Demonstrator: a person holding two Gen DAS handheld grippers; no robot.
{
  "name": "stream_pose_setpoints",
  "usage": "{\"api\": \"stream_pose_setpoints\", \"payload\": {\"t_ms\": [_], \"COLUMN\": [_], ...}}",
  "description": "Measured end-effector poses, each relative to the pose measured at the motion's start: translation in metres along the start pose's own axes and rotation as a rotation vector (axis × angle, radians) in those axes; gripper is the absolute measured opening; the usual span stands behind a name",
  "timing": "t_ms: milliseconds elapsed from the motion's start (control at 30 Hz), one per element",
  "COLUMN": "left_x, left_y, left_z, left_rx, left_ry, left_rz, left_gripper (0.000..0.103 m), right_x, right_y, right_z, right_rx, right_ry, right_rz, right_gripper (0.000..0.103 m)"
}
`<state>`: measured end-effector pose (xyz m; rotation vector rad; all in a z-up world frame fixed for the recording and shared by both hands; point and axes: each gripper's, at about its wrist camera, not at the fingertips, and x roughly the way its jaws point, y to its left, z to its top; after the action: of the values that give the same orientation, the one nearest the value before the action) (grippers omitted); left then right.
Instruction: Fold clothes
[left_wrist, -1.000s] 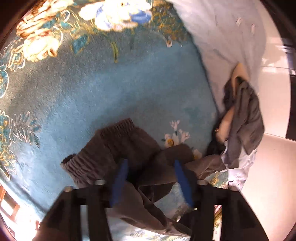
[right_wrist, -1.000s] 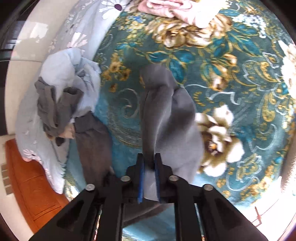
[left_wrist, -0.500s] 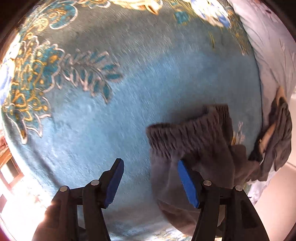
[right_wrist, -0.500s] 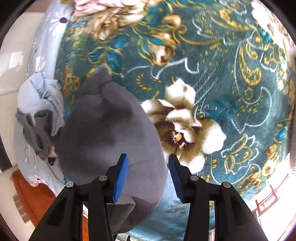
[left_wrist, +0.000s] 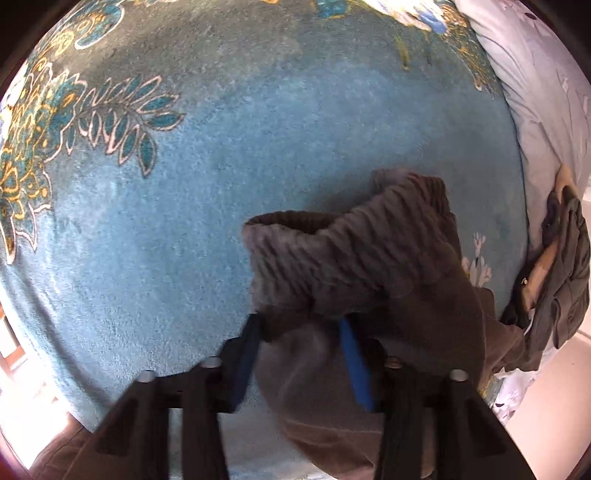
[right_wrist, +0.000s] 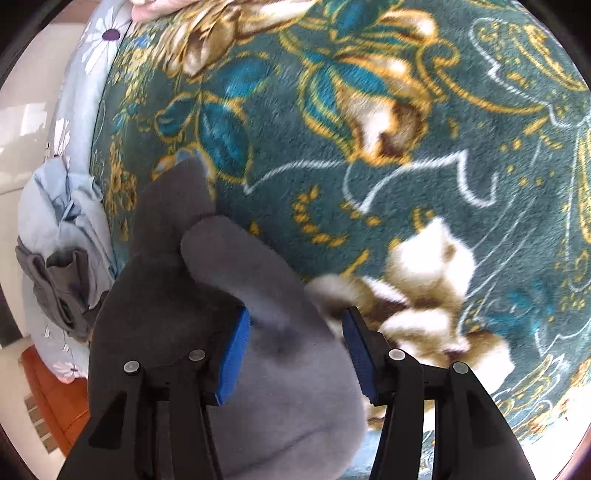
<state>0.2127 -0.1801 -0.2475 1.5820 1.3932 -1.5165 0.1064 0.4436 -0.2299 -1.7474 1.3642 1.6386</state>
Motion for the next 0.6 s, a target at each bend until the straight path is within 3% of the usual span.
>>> {"api": "stream_pose_setpoints", "payload": {"t_ms": [33,67,100,167,267,333,433,533,600], "left_x": [-0.001,-0.003,-0.006,-0.017,-0.051,-0.086,-0.125,-0.123,-0.087], "left_y": [-0.006,-0.011,-0.016,-0.026,-0.049,-0.066,-0.067,-0.027,0.009], "left_z": [-0.001,-0.003,-0.004,-0.005,-0.005,-0.007,-0.017,-0.025,-0.033], "left_rx": [0.015,0.03,0.042,0.054,0.12,0.229,0.396,0.423,0.384], "left_ry": [-0.006,-0.013,-0.021,-0.031,-0.042,-0.07,-0.118,-0.089,-0.044], "left_rz": [0.013,0.029,0.046,0.054,-0.004,-0.054,-0.063,-0.024,0.082], "left_gripper": [0.027,0.016,0.012,0.008,0.006,0.006,0.006,0.006,0.006], "right_x": [0.001,0.001,0.0,-0.011,-0.048,-0.084,-0.135,-0.144,-0.12], "right_y": [0.004,0.009,0.014,0.028,0.052,0.067,0.069,0.031,-0.004], "right_z": [-0.002,-0.003,-0.005,-0.008,-0.011,-0.015,-0.031,-0.045,-0.054], "right_rx": [-0.011,-0.025,-0.04,-0.086,-0.168,-0.226,-0.332,-0.365,-0.338], "right_ry": [0.016,0.025,0.033,0.022,-0.028,-0.074,-0.165,-0.169,-0.121], "right_rz": [0.0,-0.009,-0.015,-0.001,0.081,0.158,0.185,0.097,-0.053], "right_gripper": [0.023,0.011,0.005,0.003,0.003,0.003,0.003,0.003,0.003]}}
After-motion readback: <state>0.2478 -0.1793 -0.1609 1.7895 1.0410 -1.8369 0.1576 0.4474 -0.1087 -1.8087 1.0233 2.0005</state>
